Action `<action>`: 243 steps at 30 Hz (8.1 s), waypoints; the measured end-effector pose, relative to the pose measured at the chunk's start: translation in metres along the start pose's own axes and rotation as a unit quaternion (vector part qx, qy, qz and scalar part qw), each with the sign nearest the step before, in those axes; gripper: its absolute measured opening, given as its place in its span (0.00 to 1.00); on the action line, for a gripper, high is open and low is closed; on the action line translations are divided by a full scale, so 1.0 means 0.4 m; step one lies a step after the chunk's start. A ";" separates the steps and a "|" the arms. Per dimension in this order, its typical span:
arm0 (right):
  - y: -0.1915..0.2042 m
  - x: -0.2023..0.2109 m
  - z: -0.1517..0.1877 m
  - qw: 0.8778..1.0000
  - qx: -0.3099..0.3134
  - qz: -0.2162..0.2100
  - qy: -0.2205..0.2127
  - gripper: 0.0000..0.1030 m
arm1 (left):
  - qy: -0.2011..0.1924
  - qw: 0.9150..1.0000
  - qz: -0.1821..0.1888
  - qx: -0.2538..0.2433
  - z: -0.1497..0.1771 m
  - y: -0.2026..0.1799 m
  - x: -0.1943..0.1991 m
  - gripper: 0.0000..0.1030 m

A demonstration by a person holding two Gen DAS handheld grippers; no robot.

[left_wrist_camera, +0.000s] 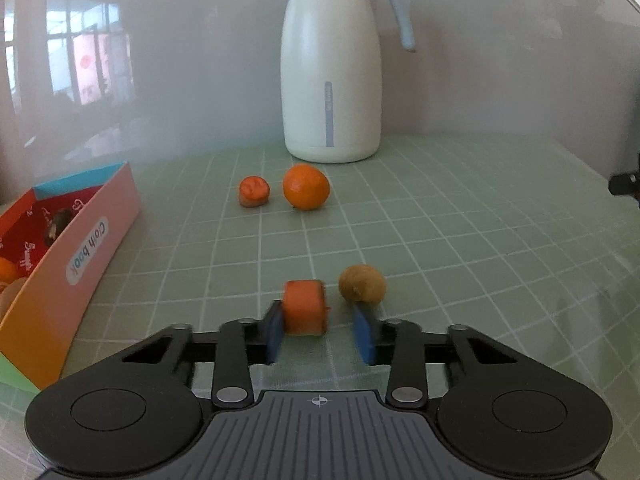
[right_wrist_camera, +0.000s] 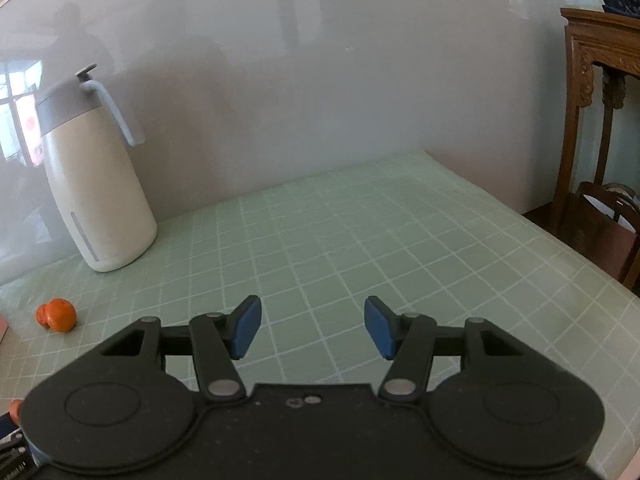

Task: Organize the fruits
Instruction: 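Move the left tool to the pile and grasp the orange dried fruit piece, then carry the orange piece with the left tool into the red box and release, then withdraw the open left tool from the red box, then move the left tool over the table toward the remaining fruits, then grasp the brown kiwi with the left tool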

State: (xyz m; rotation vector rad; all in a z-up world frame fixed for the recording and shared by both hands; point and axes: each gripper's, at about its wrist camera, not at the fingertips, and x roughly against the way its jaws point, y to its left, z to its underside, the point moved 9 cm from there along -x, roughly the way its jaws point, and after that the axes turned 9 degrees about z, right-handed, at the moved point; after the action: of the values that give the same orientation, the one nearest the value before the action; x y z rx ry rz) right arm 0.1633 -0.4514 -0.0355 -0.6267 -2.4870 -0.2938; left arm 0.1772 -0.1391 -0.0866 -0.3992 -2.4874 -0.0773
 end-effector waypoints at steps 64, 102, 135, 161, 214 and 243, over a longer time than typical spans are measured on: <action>0.205 0.014 0.036 0.998 0.059 -0.030 0.005 0.55 | -0.087 0.989 -0.089 0.081 -0.070 0.407 0.189 0.22; 0.339 0.019 0.077 0.994 0.095 -0.053 0.010 0.57 | -0.079 0.968 -0.182 0.155 0.016 0.706 0.228 0.56; 0.611 -0.018 0.104 0.982 0.150 -0.111 0.010 0.59 | -0.104 0.939 -0.270 0.185 0.082 0.890 0.372 0.60; 0.827 0.015 0.144 0.968 0.195 -0.156 0.016 0.39 | -0.087 0.912 -0.331 0.225 0.207 1.077 0.473 0.60; 0.579 0.133 0.040 0.980 0.133 -0.144 -0.040 0.62 | -0.098 0.967 -0.205 0.116 -0.009 0.676 0.267 0.60; 0.230 0.033 0.002 0.995 0.080 -0.057 -0.020 0.62 | -0.062 0.998 -0.011 -0.024 -0.056 0.078 0.064 0.83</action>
State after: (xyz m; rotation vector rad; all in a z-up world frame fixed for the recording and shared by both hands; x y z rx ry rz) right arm 0.1986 -0.3663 -0.0217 -0.4309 -2.5588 -0.1219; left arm 0.1796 -0.1058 -0.0548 -0.4090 -2.6173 -0.1249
